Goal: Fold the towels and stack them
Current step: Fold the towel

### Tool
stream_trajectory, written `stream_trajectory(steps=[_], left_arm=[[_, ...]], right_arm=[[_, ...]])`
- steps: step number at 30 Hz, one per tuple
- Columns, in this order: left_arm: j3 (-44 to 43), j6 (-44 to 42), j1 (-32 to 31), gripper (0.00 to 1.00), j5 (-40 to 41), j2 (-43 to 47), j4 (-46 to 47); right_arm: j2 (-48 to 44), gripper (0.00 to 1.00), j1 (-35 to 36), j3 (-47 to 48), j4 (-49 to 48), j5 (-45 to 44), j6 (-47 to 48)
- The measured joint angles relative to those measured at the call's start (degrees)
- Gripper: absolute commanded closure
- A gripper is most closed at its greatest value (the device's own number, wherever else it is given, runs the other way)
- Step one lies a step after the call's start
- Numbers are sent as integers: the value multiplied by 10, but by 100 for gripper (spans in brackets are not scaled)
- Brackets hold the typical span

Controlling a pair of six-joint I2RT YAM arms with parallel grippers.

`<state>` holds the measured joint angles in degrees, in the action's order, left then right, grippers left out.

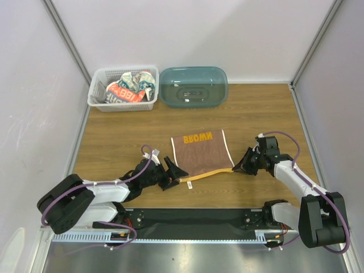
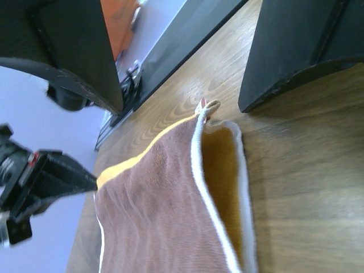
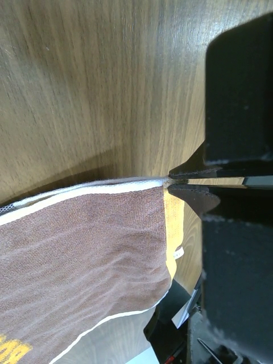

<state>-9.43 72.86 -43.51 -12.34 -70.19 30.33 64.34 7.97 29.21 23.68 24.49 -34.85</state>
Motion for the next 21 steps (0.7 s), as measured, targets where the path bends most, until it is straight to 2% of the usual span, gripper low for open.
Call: stream_trajectory(steps=[9, 12, 15, 16, 18, 20, 21], left_arm=[[0, 97, -27, 23, 76, -10, -9], [0, 130, -35, 30, 98, -25, 2], [1, 163, -42, 46, 119, -41, 10], [2, 172, -43, 55, 124, -45, 12], [3, 181, -47, 68, 140, -51, 6], [4, 188, -49, 77, 153, -55, 0], [4, 189, -49, 91, 155, -56, -3]], right_arm=[[-8, 100, 0, 0, 0, 0, 0], [-12, 100, 0, 0, 0, 0, 0], [-12, 100, 0, 0, 0, 0, 0], [-12, 100, 0, 0, 0, 0, 0], [-12, 100, 0, 0, 0, 1, 0], [-12, 100, 0, 0, 0, 3, 0], [-12, 100, 0, 0, 0, 4, 0]])
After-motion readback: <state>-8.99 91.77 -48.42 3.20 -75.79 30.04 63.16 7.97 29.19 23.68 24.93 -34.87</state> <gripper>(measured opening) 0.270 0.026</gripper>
